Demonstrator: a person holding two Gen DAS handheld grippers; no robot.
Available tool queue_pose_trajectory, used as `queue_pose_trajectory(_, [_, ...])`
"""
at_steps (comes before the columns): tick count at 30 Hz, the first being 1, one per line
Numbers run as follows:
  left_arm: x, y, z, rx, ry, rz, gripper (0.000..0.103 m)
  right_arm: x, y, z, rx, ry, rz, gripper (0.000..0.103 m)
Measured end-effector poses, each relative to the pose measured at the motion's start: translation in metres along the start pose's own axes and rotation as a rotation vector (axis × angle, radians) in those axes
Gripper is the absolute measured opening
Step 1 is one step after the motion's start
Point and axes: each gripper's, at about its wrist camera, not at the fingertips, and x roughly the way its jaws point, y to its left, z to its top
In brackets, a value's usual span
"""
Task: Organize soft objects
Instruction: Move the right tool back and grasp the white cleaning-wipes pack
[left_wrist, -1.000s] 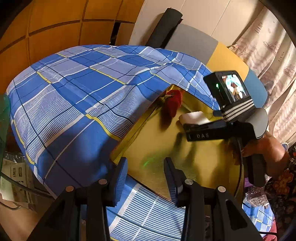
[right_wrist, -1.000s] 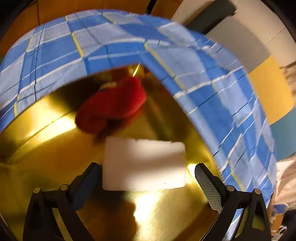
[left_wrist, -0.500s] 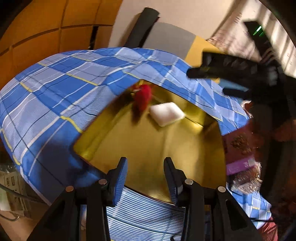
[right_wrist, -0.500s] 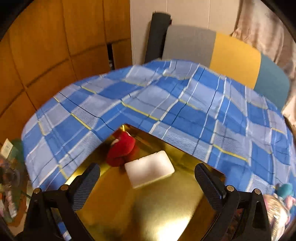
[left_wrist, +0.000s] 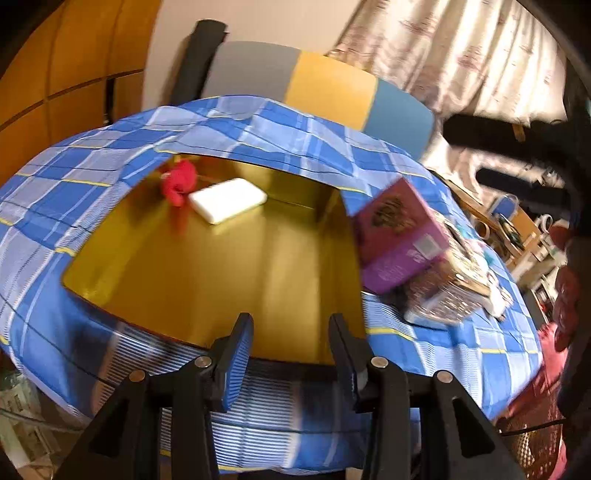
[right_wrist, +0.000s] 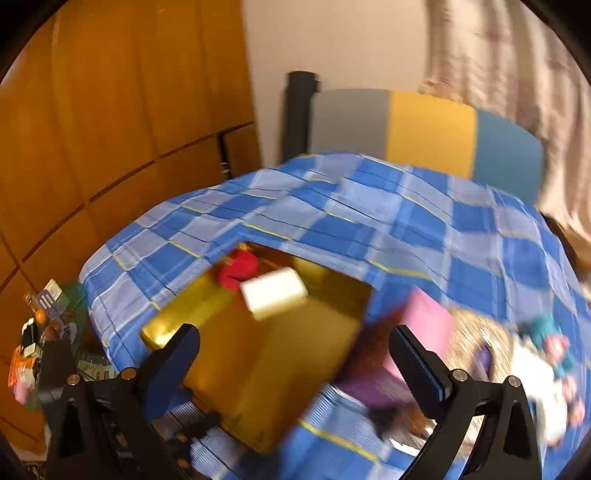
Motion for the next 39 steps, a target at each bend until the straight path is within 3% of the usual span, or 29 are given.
queue_pose_trajectory(10, [0.014,-0.073,-0.032,0.141,0.088,-0.112,0.043,-0.058,-0.135,-0.086,0.316,0.020,-0.166,0.103])
queue_pose_trajectory(17, [0.023,-0.125,-0.056,0.225,0.144,-0.143,0.043,-0.069,-0.238,-0.171,0.508,0.145,-0.354,0.103])
queue_pose_trajectory(20, [0.026,-0.144,-0.065,0.267,0.170,-0.155,0.044,-0.065,-0.273,-0.208,0.563,0.218,-0.410,0.102])
queue_pose_trajectory(23, [0.028,-0.160,-0.071,0.294,0.182,-0.166,0.044,-0.065,-0.298,-0.233,0.608,0.237,-0.417,0.097])
queue_pose_trajectory(26, [0.032,-0.175,-0.074,0.321,0.198,-0.179,0.044,-0.069,-0.317,-0.231,0.583,0.198,-0.447,0.095])
queue_pose_trajectory(30, [0.038,-0.195,-0.076,0.358,0.212,-0.184,0.044,-0.068,-0.352,-0.202,0.516,0.134,-0.501,0.095])
queue_pose_trajectory(37, [0.046,-0.214,-0.077,0.387,0.229,-0.181,0.044,-0.022,-0.386,-0.164,0.457,0.209,-0.537,0.095])
queue_pose_trajectory(39, [0.047,-0.218,-0.078,0.393,0.232,-0.178,0.044,-0.004,-0.392,-0.160,0.411,0.255,-0.558,0.091])
